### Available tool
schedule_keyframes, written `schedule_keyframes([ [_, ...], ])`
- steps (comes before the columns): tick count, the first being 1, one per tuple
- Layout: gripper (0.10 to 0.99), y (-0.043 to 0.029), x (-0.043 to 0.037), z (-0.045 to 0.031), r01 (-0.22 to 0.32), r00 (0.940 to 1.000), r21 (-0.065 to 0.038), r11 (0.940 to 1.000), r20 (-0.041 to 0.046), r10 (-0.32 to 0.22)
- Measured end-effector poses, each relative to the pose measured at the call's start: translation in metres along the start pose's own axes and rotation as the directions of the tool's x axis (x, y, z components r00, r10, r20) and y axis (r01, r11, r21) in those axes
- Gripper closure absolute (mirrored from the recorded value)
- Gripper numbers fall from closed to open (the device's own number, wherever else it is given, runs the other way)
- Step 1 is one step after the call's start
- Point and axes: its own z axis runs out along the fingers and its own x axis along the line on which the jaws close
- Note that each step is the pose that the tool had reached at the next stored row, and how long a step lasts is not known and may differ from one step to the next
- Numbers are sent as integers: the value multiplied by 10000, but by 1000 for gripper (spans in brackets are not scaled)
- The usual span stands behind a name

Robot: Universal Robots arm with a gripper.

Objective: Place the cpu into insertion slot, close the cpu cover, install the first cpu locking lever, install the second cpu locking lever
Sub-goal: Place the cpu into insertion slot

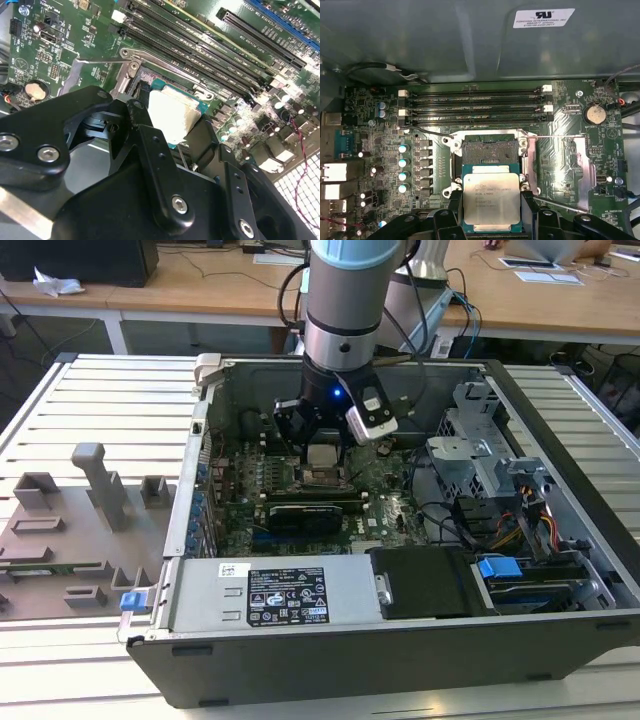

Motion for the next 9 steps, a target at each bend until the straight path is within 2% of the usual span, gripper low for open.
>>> schedule_keyframes([
  [2, 541, 2, 1, 24, -3, 10000, 24, 10000, 1, 3],
  [3, 541, 9, 0, 32, -3, 10000, 80, 10000, 2, 3],
  [5, 541, 45, -1, 41, -5, 10000, 270, 9996, 6, 5],
  [6, 541, 85, -2, 50, -8, 10000, 436, 9990, 12, 7],
  [8, 541, 162, -2, 65, -12, 10000, 684, 9977, 19, 11],
  [9, 541, 195, -1, 73, -13, 10000, 747, 9972, 21, 12],
])
